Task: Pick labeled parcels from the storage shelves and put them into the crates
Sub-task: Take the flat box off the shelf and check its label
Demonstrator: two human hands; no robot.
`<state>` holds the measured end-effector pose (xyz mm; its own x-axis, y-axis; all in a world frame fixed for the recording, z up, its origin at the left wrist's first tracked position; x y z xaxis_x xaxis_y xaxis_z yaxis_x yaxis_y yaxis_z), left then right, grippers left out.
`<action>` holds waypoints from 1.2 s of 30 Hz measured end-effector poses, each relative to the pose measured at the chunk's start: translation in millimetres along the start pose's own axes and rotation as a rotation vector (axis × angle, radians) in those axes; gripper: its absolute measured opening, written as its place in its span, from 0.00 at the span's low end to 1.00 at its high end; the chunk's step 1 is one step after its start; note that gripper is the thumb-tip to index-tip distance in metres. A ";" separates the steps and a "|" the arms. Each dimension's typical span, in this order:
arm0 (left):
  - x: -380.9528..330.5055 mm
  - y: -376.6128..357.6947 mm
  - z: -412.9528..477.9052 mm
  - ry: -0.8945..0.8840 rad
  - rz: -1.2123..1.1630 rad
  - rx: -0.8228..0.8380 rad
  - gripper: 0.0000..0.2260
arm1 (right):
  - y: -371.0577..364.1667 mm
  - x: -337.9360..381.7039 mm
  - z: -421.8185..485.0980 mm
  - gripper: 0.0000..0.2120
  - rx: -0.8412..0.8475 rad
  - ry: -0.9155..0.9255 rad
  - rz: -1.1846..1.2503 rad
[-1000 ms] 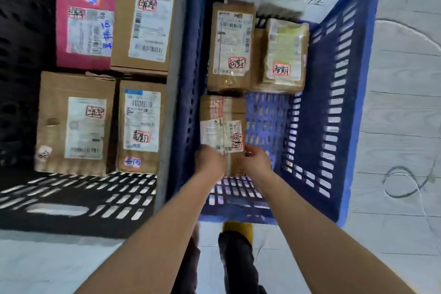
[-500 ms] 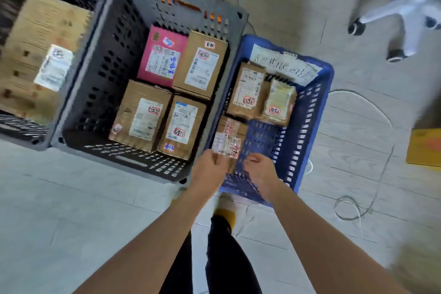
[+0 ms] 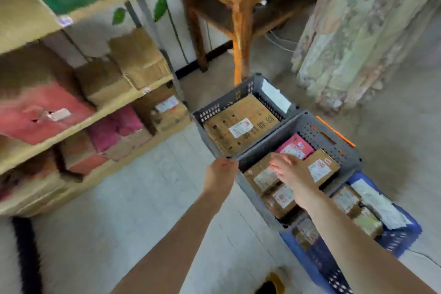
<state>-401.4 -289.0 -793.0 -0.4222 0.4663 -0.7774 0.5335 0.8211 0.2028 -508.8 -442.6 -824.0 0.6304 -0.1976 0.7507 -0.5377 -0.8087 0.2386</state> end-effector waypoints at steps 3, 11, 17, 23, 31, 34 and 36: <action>-10.5 119.2 -33.1 -0.106 -0.115 -0.114 0.10 | -93.9 59.8 -40.9 0.04 0.075 0.095 -0.083; -2.9 424.6 -140.3 -0.334 -0.316 -0.395 0.07 | -332.3 179.7 -180.2 0.04 0.232 0.347 -0.211; 13.7 555.1 -175.5 -0.332 -0.406 -0.559 0.10 | -430.0 237.2 -226.7 0.07 0.283 0.490 -0.338; 11.0 613.4 -138.0 -0.337 -0.496 -0.594 0.13 | -497.0 271.6 -205.6 0.07 0.332 0.492 -0.388; 0.8 681.3 13.2 -0.236 -0.434 -0.607 0.09 | -576.7 311.1 -69.9 0.21 0.241 0.394 -0.417; 5.2 705.1 68.6 -0.161 -0.410 -0.615 0.17 | -600.1 324.4 -18.8 0.23 0.162 0.352 -0.436; 4.9 714.9 100.5 -0.138 -0.356 -0.582 0.15 | -611.5 332.7 11.8 0.22 0.096 0.327 -0.442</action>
<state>51.6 267.3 -711.7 -0.3811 0.1213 -0.9165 -0.1165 0.9772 0.1777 36.3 -20.3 -727.5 0.5696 0.3419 0.7475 -0.1981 -0.8255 0.5285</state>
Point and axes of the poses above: each hand's wrist, its own z-axis towards the middle knuckle, its own y-axis out of the back of the hand, x = y × z, the point moved 10 cm from there along z, towards the middle knuckle, and after that the axes turned 14 degrees about -z, right-handed, at the moved point
